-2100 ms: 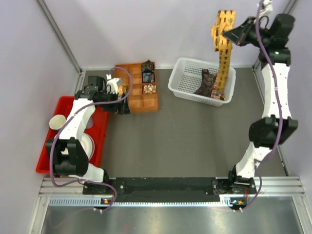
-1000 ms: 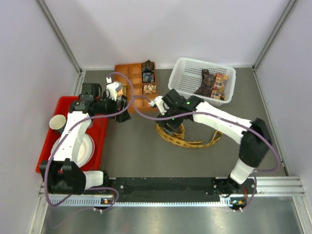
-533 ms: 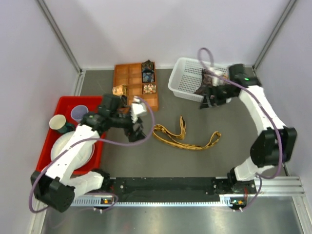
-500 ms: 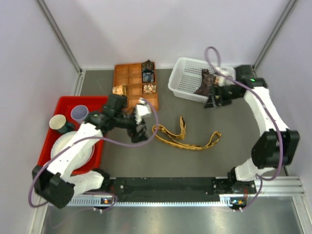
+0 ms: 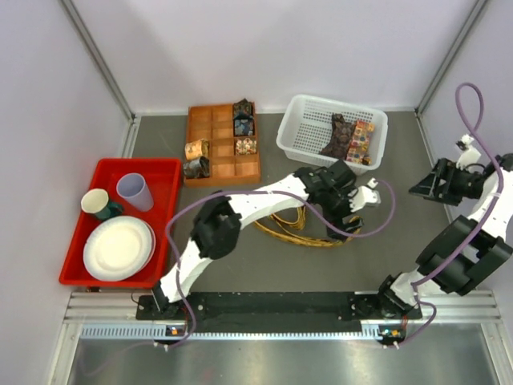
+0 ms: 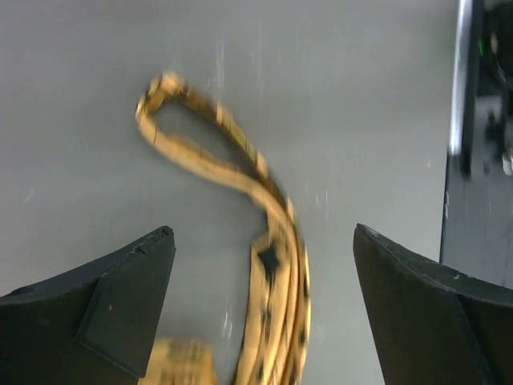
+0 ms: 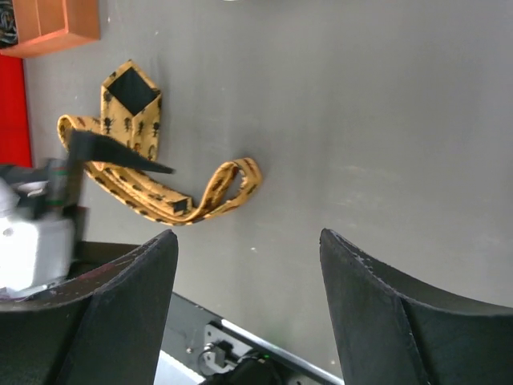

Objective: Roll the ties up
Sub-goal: Flatten out the tie at the center of the board.

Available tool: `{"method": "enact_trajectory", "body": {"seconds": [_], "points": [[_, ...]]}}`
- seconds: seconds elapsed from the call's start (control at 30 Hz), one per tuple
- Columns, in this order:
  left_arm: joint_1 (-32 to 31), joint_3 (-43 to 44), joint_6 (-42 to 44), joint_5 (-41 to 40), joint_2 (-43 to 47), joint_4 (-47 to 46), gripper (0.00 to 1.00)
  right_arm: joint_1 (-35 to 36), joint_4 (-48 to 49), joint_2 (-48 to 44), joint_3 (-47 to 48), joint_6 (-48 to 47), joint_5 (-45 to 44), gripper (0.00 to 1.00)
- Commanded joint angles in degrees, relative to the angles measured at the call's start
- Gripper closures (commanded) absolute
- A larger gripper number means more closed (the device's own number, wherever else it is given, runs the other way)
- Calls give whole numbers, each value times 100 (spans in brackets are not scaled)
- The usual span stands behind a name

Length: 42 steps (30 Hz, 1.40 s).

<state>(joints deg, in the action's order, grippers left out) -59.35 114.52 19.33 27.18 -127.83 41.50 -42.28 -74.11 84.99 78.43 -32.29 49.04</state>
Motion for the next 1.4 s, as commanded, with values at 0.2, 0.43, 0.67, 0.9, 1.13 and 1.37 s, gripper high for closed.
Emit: {"method": "enact_trajectory", "body": {"seconds": [0.2, 0.43, 0.67, 0.9, 1.13, 1.37], "points": [[-278, 827, -975, -538, -1191, 245, 6, -404, -1282, 114, 392, -1297, 475, 30], [-279, 502, -302, -136, -877, 736, 79, -238, -1247, 106, 410, -1306, 555, 31], [484, -1877, 1728, 2752, 1953, 1523, 100, 1343, 105, -255, -362, -359, 54, 30], [2424, -2591, 4860, 2969, 2920, 4481, 100, 4031, 1792, -229, -557, -31, -1289, 18], [3737, -4042, 6143, 2294, 4712, 4323, 100, 5967, 2919, 315, -373, -532, -2073, 11], [4204, -4648, 6530, 1853, 5452, 4473, 100, 7329, 3393, 844, -494, -1016, -2548, 11]]}}
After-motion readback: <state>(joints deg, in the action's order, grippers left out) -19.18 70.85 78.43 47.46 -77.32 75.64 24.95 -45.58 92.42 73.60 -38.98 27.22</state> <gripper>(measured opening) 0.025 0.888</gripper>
